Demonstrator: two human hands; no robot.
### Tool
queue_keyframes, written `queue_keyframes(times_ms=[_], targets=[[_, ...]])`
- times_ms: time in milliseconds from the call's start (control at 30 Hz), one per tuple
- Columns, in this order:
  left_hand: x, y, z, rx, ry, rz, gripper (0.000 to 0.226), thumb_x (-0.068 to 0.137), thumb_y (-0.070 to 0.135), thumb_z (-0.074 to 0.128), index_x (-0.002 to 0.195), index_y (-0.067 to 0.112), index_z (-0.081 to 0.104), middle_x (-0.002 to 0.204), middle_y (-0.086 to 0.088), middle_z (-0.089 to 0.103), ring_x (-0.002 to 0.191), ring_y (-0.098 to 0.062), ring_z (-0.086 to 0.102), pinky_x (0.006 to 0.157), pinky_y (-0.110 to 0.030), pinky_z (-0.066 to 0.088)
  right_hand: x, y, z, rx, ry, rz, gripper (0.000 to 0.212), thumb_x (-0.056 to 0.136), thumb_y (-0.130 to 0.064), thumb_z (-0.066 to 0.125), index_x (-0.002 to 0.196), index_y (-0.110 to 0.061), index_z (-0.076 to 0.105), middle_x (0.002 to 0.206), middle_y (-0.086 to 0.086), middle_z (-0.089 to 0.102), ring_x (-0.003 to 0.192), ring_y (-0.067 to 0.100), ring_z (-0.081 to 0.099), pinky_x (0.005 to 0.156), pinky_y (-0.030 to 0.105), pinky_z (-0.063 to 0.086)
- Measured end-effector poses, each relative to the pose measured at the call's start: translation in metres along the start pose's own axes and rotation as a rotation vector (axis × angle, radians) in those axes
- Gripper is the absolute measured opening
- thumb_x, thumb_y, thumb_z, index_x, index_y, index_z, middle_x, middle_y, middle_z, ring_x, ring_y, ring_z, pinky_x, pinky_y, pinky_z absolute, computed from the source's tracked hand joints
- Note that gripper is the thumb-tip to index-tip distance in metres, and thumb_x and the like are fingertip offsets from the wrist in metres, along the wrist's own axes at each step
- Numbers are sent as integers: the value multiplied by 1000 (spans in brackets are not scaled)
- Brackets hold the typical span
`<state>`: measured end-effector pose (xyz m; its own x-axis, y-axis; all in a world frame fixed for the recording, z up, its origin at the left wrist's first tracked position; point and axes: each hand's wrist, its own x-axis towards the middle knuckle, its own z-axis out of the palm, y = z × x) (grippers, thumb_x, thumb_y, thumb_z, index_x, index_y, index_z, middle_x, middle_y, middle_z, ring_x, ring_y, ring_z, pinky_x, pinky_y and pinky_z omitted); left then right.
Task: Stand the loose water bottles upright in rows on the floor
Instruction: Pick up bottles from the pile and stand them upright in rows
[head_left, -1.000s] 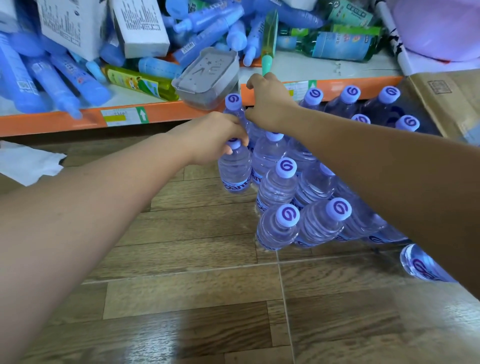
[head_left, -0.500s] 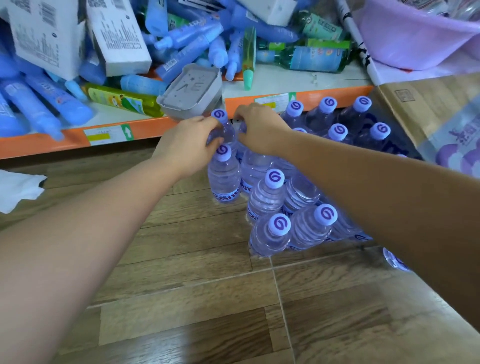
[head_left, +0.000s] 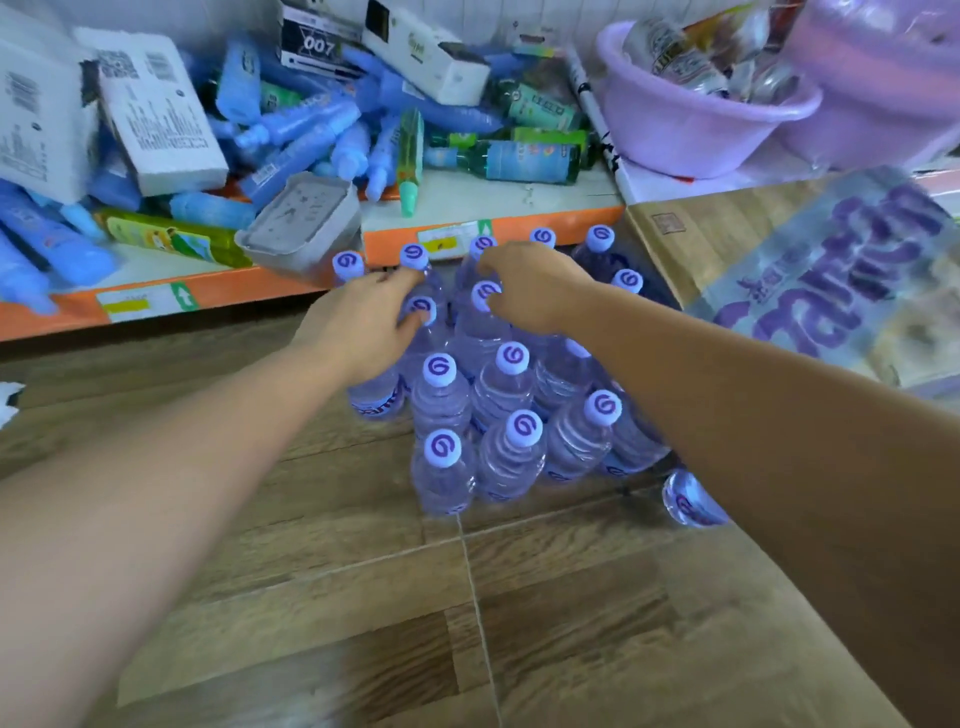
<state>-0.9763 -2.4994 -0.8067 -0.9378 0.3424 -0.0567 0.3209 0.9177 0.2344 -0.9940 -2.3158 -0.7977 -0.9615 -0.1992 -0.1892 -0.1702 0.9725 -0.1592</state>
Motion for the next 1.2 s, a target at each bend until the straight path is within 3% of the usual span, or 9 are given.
queue_keyframes(times_ms=[300,467,600,733,900,1000,1067,1133,1200], targets=[[-64,75,26,-60,53,-318,42,95,32,47,133,16,45,125,-20,57,111,-40,55,87,-43,45,-55,52,18,23,-128,-232,39,93,-24,50,129,-10,45,128,17,47,117,36,50,80,36,39],[-89,136,36,-27,129,-253,41,93,27,52,131,11,51,132,-12,56,122,-31,50,102,-38,35,-90,81,7,-39,-203,-301,41,96,-29,47,132,-10,45,132,16,43,121,36,45,89,42,43],[-81,170,41,-17,-31,-221,49,94,31,51,140,17,40,142,-3,46,131,-26,41,107,-35,30,-102,101,-1,-42,-191,-295,38,96,-31,45,129,-12,48,128,13,46,122,34,43,84,40,43],[-54,190,52,-28,-179,-169,56,93,36,52,144,26,32,140,-2,45,129,-27,44,96,-40,43,-108,125,6,-86,-36,-215,29,98,-30,39,112,-12,56,118,10,54,110,32,52,71,33,36],[-36,204,76,84,-259,-159,56,88,35,61,139,21,40,128,-10,42,110,-35,54,85,-40,46,-125,151,19,-26,-222,-213,34,90,-38,55,114,-14,55,111,9,56,102,30,56,69,32,38],[-32,205,79,140,-235,-185,40,88,19,61,125,14,50,113,-16,47,99,-39,57,79,-43,48,-131,148,25,-16,-263,-237,34,87,-23,62,117,-9,52,100,10,44,87,28,50,66,31,35],[-31,203,81,194,-211,-189,31,88,10,59,118,12,50,107,-18,51,94,-39,58,74,-42,48,-130,140,29,33,-229,-211,13,88,-15,59,99,-10,54,96,6,36,81,26,45,58,28,33],[-27,206,82,244,-204,-163,27,89,9,57,115,11,51,108,-18,53,90,-36,57,70,-39,45,-127,138,34,91,-179,-155,19,87,-8,55,72,-16,44,92,6,38,77,26,44,47,25,25],[-25,209,79,326,-181,-108,27,90,11,54,116,12,52,110,-17,55,93,-36,57,67,-37,41,-128,136,35,129,-134,-124,12,84,-7,53,75,-15,49,89,6,40,77,27,45,46,22,23]])
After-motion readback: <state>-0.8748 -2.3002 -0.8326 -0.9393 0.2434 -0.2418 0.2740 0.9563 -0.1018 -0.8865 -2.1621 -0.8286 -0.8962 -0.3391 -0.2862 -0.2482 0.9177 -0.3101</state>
